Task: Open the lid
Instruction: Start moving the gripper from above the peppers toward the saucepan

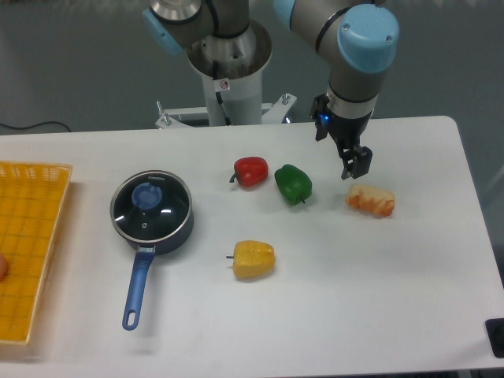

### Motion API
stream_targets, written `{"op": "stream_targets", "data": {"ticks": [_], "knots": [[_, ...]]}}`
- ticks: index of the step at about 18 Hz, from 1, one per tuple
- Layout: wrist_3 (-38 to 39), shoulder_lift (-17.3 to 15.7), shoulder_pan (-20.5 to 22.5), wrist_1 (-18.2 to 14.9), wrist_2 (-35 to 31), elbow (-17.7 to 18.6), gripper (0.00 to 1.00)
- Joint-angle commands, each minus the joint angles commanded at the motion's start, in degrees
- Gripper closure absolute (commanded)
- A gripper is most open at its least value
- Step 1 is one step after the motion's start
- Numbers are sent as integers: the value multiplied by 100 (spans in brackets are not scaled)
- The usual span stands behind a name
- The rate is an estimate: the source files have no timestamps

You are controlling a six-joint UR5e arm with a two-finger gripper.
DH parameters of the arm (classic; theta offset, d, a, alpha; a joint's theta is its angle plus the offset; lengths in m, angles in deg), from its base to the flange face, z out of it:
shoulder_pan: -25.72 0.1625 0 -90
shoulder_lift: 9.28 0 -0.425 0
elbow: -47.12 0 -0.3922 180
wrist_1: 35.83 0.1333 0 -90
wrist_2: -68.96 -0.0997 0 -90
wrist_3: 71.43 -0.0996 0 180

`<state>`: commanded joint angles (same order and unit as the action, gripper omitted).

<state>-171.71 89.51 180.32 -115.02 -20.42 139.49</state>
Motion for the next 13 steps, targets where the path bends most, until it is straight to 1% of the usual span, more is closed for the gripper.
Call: {"op": "stream_targets", "data": {"ticks": [2,4,7,8,9,10,11,12,13], "knots": [[9,-17,-17,0,17,61,0],[105,9,-44,-9,9,-8,0],[281,26,-97,0,17,9,0],[299,26,-97,26,17,70,0],[299,18,-105,44,26,218,0],[307,-8,-105,114,44,315,0],[360,-17,-114,253,53,377,0],[517,-17,-132,342,61,439,0],[779,-9,-175,343,53,457,0]]}}
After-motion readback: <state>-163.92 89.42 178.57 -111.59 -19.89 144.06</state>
